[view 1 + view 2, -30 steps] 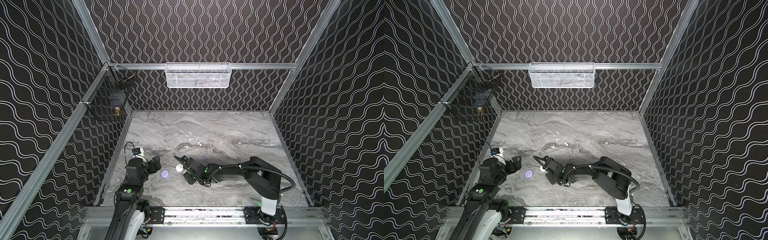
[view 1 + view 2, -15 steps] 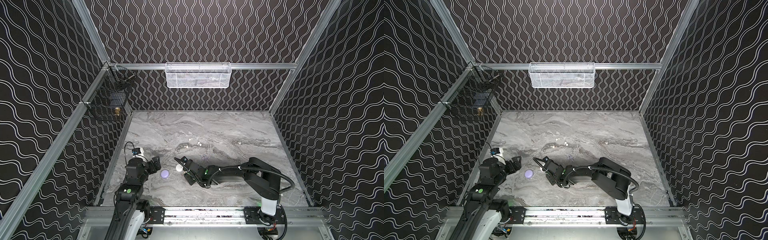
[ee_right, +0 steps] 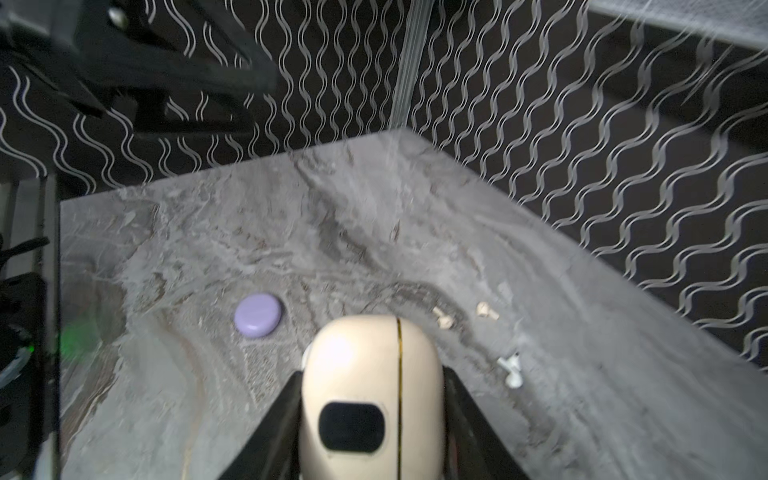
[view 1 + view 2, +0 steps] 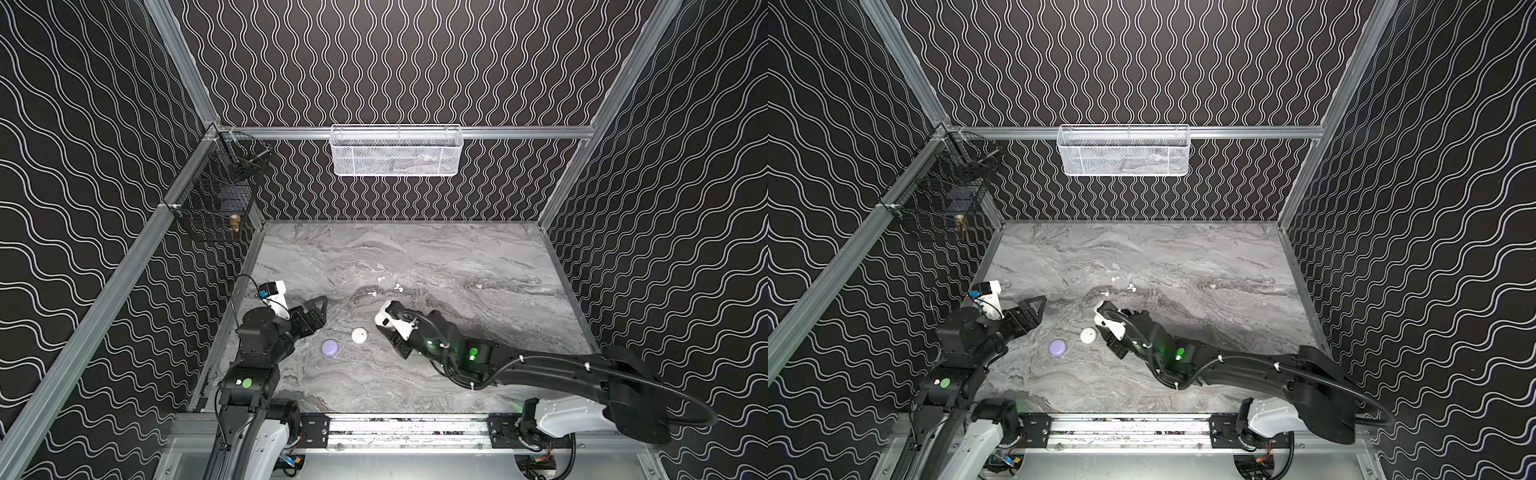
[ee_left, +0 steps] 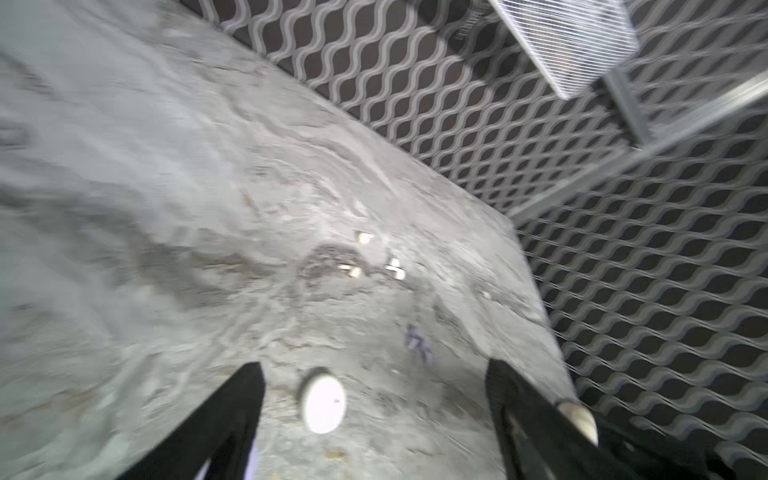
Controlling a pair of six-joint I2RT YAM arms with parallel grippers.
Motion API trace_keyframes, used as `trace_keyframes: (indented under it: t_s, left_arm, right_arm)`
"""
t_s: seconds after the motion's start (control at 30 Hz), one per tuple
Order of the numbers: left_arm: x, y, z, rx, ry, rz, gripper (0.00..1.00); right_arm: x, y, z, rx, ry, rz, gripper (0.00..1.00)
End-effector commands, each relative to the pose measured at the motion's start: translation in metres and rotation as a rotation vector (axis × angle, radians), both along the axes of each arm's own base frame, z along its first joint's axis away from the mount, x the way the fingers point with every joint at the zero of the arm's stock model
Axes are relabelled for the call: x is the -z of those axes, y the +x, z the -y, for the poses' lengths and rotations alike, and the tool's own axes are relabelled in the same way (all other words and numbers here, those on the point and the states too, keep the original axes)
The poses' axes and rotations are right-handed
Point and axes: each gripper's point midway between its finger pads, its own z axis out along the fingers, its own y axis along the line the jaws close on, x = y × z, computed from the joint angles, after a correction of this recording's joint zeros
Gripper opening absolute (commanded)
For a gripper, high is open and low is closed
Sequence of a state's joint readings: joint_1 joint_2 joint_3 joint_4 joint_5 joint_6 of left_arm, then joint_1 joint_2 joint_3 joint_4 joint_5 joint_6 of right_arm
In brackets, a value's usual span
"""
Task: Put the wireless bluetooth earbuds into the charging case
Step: 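Grasp the cream case with the right gripper and lift it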
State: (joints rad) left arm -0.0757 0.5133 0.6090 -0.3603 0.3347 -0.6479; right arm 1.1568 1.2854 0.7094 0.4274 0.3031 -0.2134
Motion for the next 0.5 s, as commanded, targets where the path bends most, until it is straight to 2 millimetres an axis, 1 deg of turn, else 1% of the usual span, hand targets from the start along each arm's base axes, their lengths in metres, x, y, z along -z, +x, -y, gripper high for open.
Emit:
trace_keyframes:
  t_s: [0.0, 0.07, 0.17, 0.27, 0.33, 0.47]
  left_arm:
    - [-0.037, -0.01, 0.028, 0.18, -0.039, 0.092, 0.84]
    - [-0.044, -0.014, 0.031, 0.217, -0.004, 0.088, 0.81]
    - [-0.046, -0.015, 0.039, 0.285, 0.009, 0.073, 0.78]
    - [-0.046, -0.012, 0.056, 0.392, -0.042, 0.075, 0.71]
    - [-0.048, -0.011, 0.064, 0.448, -0.074, 0.091, 0.7]
    - [-0.05, -0.013, 0.065, 0.467, -0.048, 0.11, 0.69]
  right_arm:
    - [-0.056, 0.007, 0.008, 0.037, 0.077, 0.263, 0.14]
    - [-0.063, 0.013, 0.01, 0.067, 0.044, 0.324, 0.14]
    - [-0.067, 0.014, 0.005, 0.051, -0.029, 0.395, 0.14]
    - [-0.065, 0.014, 0.001, 0.02, -0.077, 0.444, 0.18]
    - [-0.063, 0.014, 0.001, -0.005, -0.098, 0.459, 0.19]
    - [-0.056, 0.016, -0.002, -0.047, -0.139, 0.466, 0.19]
